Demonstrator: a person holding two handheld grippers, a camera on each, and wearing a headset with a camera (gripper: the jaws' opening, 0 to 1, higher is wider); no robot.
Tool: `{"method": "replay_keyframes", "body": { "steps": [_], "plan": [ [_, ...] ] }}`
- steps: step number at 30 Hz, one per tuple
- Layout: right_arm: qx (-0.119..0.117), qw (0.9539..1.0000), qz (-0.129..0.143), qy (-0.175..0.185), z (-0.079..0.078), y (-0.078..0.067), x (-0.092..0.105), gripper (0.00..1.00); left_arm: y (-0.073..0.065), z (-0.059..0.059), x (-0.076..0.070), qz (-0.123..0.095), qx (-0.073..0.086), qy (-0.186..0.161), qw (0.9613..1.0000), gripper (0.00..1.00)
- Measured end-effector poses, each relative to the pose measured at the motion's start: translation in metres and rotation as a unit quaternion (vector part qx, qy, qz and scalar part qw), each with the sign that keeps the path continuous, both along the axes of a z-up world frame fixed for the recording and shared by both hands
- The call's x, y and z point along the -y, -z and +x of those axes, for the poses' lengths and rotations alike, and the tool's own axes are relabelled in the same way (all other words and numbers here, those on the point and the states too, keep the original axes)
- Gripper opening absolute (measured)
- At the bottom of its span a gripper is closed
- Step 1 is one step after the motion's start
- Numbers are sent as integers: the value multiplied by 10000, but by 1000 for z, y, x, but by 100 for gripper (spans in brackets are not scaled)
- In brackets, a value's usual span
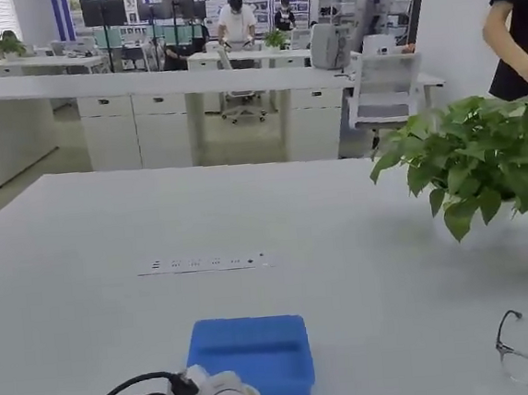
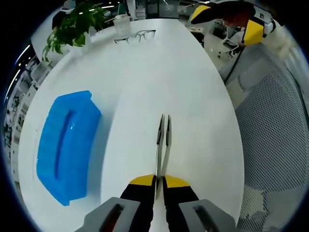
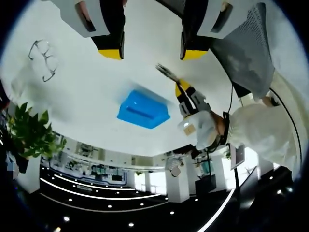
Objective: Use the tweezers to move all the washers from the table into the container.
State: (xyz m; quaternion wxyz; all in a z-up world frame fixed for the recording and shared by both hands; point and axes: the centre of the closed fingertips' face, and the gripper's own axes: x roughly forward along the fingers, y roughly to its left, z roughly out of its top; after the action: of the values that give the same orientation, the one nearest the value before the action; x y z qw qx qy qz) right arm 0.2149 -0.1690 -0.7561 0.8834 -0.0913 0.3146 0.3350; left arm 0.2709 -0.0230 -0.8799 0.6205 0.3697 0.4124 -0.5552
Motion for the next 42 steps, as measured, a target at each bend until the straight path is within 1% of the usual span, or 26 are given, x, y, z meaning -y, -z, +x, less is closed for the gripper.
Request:
{"method": "replay_keyframes", "body": {
  "steps": [4, 6, 8, 11, 14, 16, 18, 20, 21, 22, 23, 24, 25, 28, 29, 30, 32, 33, 34, 35, 36, 38, 39, 40, 41, 42],
  "plan": [
    [33, 9994, 228, 262, -7, -7, 7, 46, 0, -2, 1, 20, 11, -23, 10000, 7],
    [82, 9991, 242, 333, -10, -10, 10, 49, 0, -2, 0, 40, 86, -49, 9999, 9],
    [205, 9986, 220, 429, -9, -12, 13, 54, -1, 5, -1, 39, 260, -178, 9995, 17],
    [315, 9976, 282, 553, -8, -17, 15, 61, -2, 8, -10, 24, 237, -548, 9982, 28],
    [430, 9966, 293, 633, -5, -20, 16, 69, -3, 10, -18, -58, 248, -950, 9951, 37],
    [452, 9964, 301, 655, -5, -20, 16, 74, -5, 13, -24, -127, 442, -1082, 9931, 43],
    [494, 9961, 304, 671, -6, -20, 16, 77, -9, 13, -28, -304, 476, -1405, 9885, 47],
    [470, 9961, 323, 667, -7, -18, 14, 81, -16, 15, -29, -625, 499, -1750, 9813, 55],
    [446, 9963, 322, 662, -7, -17, 14, 83, -18, 14, -30, -698, 480, -1863, 9788, 59],
    [442, 9964, 307, 657, -9, -15, 13, 85, -21, 15, -33, -806, 522, -2068, 9737, 62],
    [449, 9964, 298, 656, -9, -15, 12, 87, -22, 15, -34, -854, 551, -2108, 9722, 67],
    [455, 9965, 259, 657, -10, -14, 12, 89, -27, 14, -37, -999, 596, -2251, 9674, 69],
    [465, 9964, 258, 657, -10, -14, 12, 89, -30, 14, -40, -1071, 639, -2397, 9628, 71],
    [474, 9960, 365, 657, -10, -16, 10, 89, -42, 9, -50, -1359, 750, -2868, 9453, 79],
    [460, 9960, 374, 667, -10, -15, 9, 90, -45, 7, -52, -1435, 762, -2943, 9418, 83],
    [466, 9959, 389, 664, -10, -15, 9, 91, -50, 5, -57, -1492, 797, -3125, 9347, 87],
    [500, 9957, 378, 685, -9, -16, 8, 92, -55, 2, -62, -1557, 868, -3265, 9282, 94],
    [536, 9954, 363, 708, -8, -16, 8, 93, -61, -1, -66, -1606, 933, -3397, 9220, 97],
    [561, 9951, 372, 721, -7, -17, 8, 94, -64, -3, -68, -1646, 974, -3474, 9180, 99],
    [586, 9947, 391, 751, -6, -17, 9, 95, -70, -6, -71, -1691, 1039, -3521, 9147, 99],
    [604, 9943, 413, 776, -5, -18, 10, 96, -74, -7, -76, -1711, 1129, -3650, 9082, 99],
    [635, 9928, 518, 869, -2, -19, 12, 99, -82, -10, -82, -1816, 1197, -3824, 8980, 99],
    [677, 9922, 551, 887, 0, -19, 14, 99, -86, -11, -86, -1867, 1213, -4007, 8887, 99],
    [701, 9918, 575, 906, 0, -19, 15, 99, -89, -11, -90, -1903, 1266, -4077, 8840, 99],
    [695, 9917, 577, 916, 0, -19, 16, 99, -93, -11, -92, -1932, 1365, -4093, 8812, 99],
    [698, 9916, 576, 927, 1, -19, 17, 99, -101, -11, -98, -1938, 1582, -4169, 8738, 99]
  ]
}}
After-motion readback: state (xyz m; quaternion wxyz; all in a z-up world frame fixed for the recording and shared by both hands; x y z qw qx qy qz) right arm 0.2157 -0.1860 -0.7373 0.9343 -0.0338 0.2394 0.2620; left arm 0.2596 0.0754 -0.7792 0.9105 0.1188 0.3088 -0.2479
